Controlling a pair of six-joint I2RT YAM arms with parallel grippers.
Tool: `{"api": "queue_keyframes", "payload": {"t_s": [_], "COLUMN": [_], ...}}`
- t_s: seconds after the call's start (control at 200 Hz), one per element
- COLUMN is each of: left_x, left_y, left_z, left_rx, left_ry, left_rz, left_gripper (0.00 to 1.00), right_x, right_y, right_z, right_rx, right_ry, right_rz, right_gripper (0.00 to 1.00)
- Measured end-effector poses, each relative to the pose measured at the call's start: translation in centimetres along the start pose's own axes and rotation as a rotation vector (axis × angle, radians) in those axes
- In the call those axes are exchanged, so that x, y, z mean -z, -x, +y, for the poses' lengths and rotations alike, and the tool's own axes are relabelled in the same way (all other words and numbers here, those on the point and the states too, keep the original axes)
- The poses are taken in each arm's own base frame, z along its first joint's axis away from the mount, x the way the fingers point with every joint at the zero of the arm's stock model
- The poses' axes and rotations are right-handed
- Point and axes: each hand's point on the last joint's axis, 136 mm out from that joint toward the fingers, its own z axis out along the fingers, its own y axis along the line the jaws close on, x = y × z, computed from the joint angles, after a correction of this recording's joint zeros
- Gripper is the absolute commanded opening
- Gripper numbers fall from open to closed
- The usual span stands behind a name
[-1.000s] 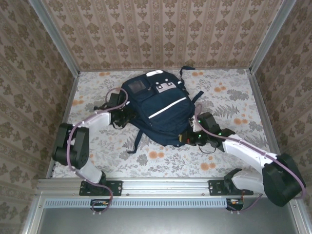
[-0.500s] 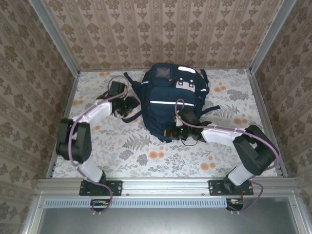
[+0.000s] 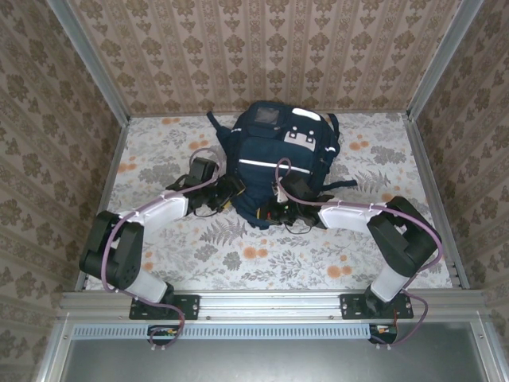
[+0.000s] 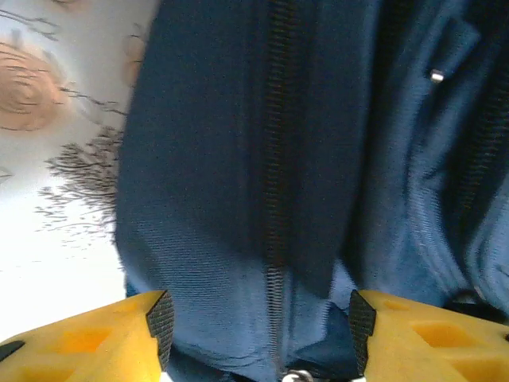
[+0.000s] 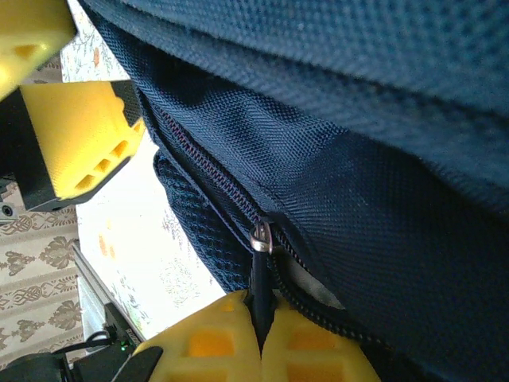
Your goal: Pack the student bag
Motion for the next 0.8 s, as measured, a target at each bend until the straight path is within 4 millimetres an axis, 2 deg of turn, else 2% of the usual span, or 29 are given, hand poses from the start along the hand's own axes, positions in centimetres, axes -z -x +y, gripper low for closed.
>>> {"api": "queue_keyframes", "payload": {"t_s": [0.09, 0.19, 0.29, 0.405, 0.475, 0.58, 0.8], "left_x": [-0.5, -1.5, -2.5, -2.9, -2.9, -2.7, -1.0], "left_y": [-0.1, -0.2, -0.2, -0.1, -0.1, 0.0, 0.6], "left_z": [-0.8, -0.6, -0.1, -0.2, 0.0, 0.3, 0.3], "left_rx": [-0.011, -0.008, 0.005, 0.0, -0.005, -0.012, -0.017], "left_ry": [-0.032, -0.034, -0.026, -0.036, -0.028, -0.011, -0.002], "left_rz": [0.003, 0.014, 0.021, 0.024, 0.022, 0.012, -0.007], "left_gripper": [0.59, 0.53, 0.38, 0.11, 0.0, 0.0, 0.0], "right_x": [0.0, -0.1, -0.3, -0.4, -0.3, 0.3, 3.1], "right_y": [-0.1, -0.1, -0.2, -0.3, -0.2, 0.0, 0.5], "right_z": [0.1, 0.2, 0.1, 0.0, -0.1, -0.3, -0.2], "right_rx": [-0.003, -0.005, -0.008, -0.011, -0.011, 0.007, 0.059], "right_ry": [0.002, 0.003, 0.0, -0.011, -0.03, -0.074, -0.148], "right_rz": [0.003, 0.004, 0.009, 0.014, 0.01, -0.008, -0.082], "right_gripper": [0.0, 0.0, 0.0, 0.0, 0.0, 0.0, 0.0]}}
